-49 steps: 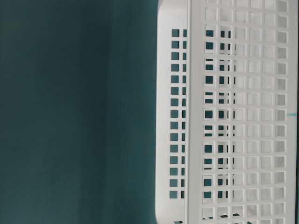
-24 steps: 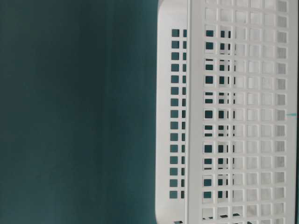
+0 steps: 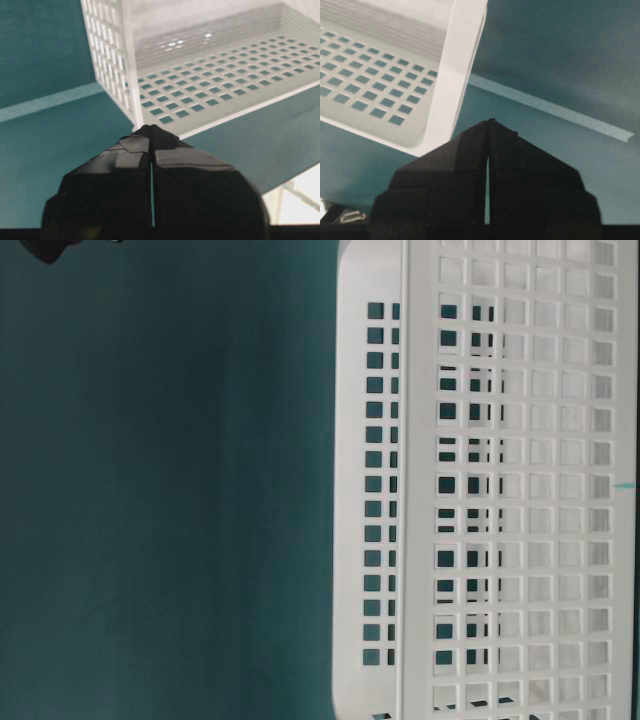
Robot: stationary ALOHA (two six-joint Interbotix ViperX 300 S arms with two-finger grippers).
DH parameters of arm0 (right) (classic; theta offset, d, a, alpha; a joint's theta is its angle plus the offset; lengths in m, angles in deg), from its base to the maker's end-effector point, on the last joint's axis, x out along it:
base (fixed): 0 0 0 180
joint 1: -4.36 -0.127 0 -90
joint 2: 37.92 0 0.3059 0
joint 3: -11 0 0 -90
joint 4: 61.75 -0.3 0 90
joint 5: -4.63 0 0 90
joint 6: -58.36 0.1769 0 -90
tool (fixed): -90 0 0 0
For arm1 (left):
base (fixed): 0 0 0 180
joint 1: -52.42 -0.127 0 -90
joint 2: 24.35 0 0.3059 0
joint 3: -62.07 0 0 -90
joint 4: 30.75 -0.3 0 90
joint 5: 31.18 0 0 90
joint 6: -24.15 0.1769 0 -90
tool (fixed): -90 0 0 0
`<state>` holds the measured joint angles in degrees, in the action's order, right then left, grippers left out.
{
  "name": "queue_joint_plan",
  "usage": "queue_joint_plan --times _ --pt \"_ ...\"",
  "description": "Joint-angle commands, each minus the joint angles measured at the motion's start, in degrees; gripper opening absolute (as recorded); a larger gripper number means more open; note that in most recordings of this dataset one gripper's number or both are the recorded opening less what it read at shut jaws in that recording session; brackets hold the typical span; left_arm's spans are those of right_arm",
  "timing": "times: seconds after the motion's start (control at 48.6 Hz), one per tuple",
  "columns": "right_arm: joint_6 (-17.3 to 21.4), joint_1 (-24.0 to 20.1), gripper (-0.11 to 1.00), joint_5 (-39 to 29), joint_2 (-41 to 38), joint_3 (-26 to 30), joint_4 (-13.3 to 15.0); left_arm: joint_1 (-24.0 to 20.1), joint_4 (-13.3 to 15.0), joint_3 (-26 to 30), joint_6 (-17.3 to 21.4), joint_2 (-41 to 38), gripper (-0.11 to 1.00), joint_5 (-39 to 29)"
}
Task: Lift the white basket with both hands.
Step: 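Move both grippers inward toward the short ends of the white basket, then close both grippers on the left and right basket rims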
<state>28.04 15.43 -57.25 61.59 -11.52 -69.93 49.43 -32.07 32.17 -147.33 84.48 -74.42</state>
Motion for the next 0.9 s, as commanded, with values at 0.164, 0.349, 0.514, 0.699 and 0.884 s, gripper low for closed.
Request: queue_joint_plan --times 0.164,0.349,0.514,0.699,0.884 --pt "0.09 -0.35 0.06 4.83 -0.97 -0.26 0.09 0.18 -0.26 0.88 0.88 -0.62 -0.03 0.00" --pt "0.26 -0.35 0.21 6.24 -0.88 -1.41 -0.26 0.18 -0.18 0.79 2.20 -0.62 0.11 0.00" --pt "0.97 -0.18 0.56 7.38 -1.05 -1.49 -0.26 0.18 -0.26 0.79 1.76 -0.62 0.51 0.26" --pt "6.50 0.00 0.97 6.77 -3.25 -1.49 -0.26 -0.97 -0.26 0.88 1.58 -1.58 0.97 0.70" --pt "13.27 -0.26 0.95 7.03 -6.59 -1.32 -0.26 -2.90 -0.26 1.05 0.79 -4.39 0.94 1.85"
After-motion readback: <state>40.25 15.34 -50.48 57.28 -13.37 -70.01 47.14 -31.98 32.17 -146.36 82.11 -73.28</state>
